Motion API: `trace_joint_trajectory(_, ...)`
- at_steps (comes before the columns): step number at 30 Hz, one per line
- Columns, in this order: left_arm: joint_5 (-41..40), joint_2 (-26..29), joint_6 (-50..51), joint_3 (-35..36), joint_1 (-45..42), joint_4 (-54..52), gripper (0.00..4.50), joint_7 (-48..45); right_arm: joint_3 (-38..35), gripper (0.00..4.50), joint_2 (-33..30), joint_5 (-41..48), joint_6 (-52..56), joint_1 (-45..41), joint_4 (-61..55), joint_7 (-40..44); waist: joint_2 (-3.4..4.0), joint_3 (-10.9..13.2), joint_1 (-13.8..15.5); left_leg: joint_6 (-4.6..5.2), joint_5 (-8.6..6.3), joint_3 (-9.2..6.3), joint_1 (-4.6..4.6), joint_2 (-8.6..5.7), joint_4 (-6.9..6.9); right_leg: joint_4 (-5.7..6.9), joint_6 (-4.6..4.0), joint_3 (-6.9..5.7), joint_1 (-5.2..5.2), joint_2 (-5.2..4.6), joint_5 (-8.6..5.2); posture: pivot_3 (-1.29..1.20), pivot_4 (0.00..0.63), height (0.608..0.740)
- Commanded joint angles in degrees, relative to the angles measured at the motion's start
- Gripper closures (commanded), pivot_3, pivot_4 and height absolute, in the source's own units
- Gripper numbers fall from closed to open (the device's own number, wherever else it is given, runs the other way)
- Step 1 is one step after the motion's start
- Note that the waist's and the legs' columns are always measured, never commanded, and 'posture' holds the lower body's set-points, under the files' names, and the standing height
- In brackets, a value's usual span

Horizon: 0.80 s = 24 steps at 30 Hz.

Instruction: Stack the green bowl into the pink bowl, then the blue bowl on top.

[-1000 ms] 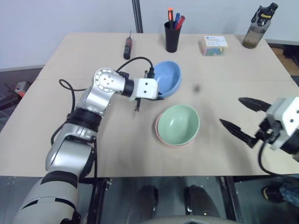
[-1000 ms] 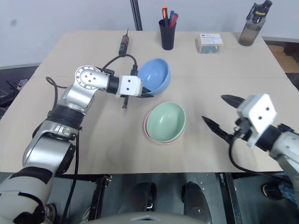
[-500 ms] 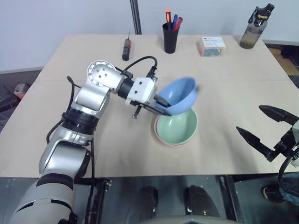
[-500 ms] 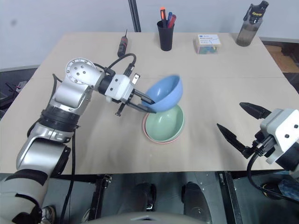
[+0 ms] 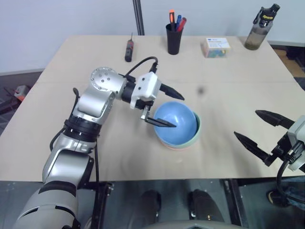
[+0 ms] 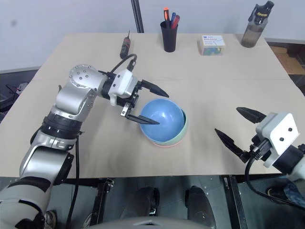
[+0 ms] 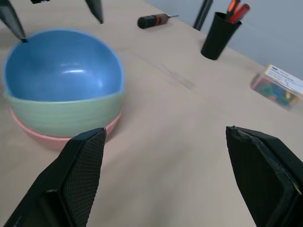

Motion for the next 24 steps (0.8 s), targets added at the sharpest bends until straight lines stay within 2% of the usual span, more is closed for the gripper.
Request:
trace_joint_trajectory(1,-0.52,-0.32,3.3,3.51,-0.2,-1.89,0.02,4.21,0.86,0.26,-0.9,-0.17,-0.52,-0.8,-0.41,-0.78,0.0,0.0,0.12,0.0,0.0,-0.01,-0.01,0.0,0.0,0.0,0.0,-0.01,0.0,0.0,0.0,0.0,0.15,0.74)
trace_joint_trajectory(9,-1.82,-3.45,9.47,8.95,1.38,1.65,0.02,13.93,3.75,0.26,-2.0,-0.92,-0.66,-3.21,2.69,-1.06,-0.01,0.0,0.08,0.0,0.0,-0.02,-0.01,0.0,0.02,-0.01,0.0,-0.02,0.0,-0.01,0.0,0.0,0.15,0.74)
trace_joint_trajectory(12,-2.35,-8.51,3.54,14.77,3.19,4.09,0.02,22.08,4.48,0.26,-1.17,-0.78,-2.72,-4.67,6.41,0.33,-0.01,0.0,0.17,-0.01,0.01,-0.03,-0.01,0.0,0.04,-0.01,0.0,-0.03,0.01,-0.02,0.0,0.0,0.15,0.74)
trace_joint_trajectory(14,-2.49,-7.18,9.03,15.93,5.38,1.94,0.02,24.41,4.37,0.26,-1.86,-2.8,-4.52,-4.46,9.76,2.15,-0.01,0.0,0.05,-0.01,0.01,-0.03,-0.02,0.0,0.03,-0.02,0.0,-0.02,0.01,-0.04,0.0,0.0,0.15,0.74)
trace_joint_trajectory(18,-0.24,-3.74,7.34,17.08,12.99,-3.71,0.02,25.76,2.29,0.26,-2.9,-3.22,-5.89,-3.09,13.82,6.07,0.02,-0.02,-0.24,-0.02,0.01,0.01,0.0,0.02,-0.03,-0.01,0.0,0.03,-0.04,-0.02,0.0,0.0,0.15,0.74)
trace_joint_trajectory(24,-5.16,5.37,13.04,23.72,29.73,-16.44,0.02,23.35,-5.06,0.26,-5.77,-0.76,-7.32,1.5,19.44,16.67,0.01,-0.01,0.05,-0.01,0.0,0.04,0.01,0.2,-0.07,-0.06,-0.01,0.05,-0.03,-0.04,0.0,0.0,0.15,0.74)
